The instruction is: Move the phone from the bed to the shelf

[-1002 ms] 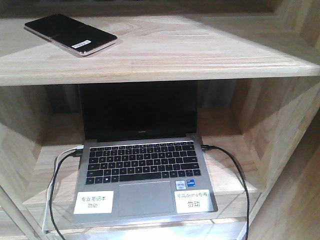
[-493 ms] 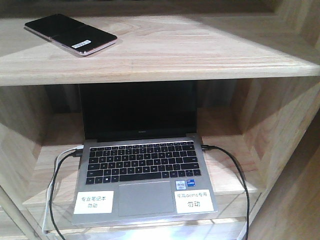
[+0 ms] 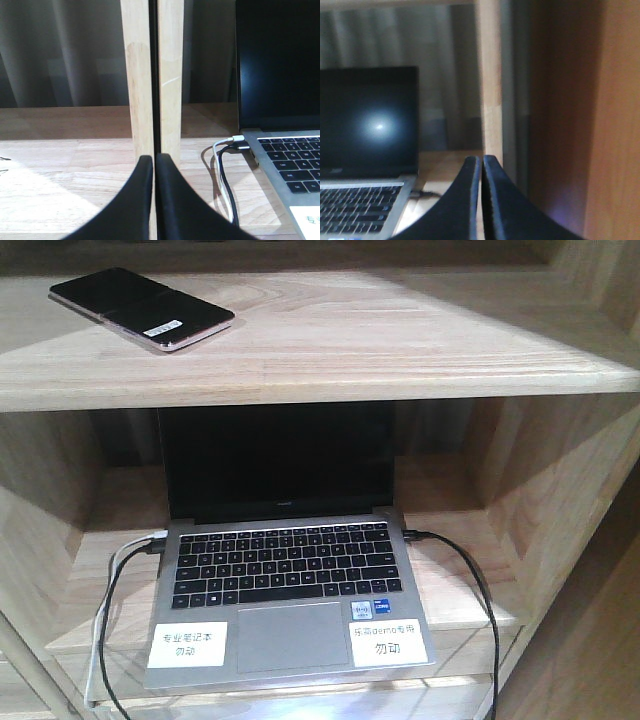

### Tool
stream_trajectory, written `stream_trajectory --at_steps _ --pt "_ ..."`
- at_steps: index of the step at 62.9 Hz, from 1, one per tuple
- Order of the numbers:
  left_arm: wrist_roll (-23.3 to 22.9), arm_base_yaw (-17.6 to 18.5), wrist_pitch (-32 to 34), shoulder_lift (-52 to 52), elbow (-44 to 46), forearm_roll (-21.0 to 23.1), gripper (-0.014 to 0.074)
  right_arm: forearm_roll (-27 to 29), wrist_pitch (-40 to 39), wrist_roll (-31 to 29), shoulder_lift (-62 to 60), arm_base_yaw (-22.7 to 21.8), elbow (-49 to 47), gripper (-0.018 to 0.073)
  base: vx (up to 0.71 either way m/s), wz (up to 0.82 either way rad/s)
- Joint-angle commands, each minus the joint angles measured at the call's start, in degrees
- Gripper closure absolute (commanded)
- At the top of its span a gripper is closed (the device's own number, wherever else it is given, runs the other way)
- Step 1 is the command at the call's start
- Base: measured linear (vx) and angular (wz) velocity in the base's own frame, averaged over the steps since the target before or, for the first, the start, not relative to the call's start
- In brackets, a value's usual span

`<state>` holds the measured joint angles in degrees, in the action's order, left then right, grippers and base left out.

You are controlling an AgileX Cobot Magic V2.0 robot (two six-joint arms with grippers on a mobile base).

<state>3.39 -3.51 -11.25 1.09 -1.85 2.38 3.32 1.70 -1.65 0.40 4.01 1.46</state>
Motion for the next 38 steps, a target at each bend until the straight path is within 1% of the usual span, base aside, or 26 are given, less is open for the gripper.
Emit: stream_trajectory --at_steps 1,38 --pt "0.00 -0.02 3.99 0.48 -0.41 0.53 0.0595 -0.68 -3.22 -0.77 0.59 0.13 0.71 0.0564 0.00 0.00" --pt "0.00 -0.02 3.99 0.48 -0.41 0.53 0.0595 -0.68 -3.27 -0.77 0.59 0.13 0.71 0.0564 0.00 0.00"
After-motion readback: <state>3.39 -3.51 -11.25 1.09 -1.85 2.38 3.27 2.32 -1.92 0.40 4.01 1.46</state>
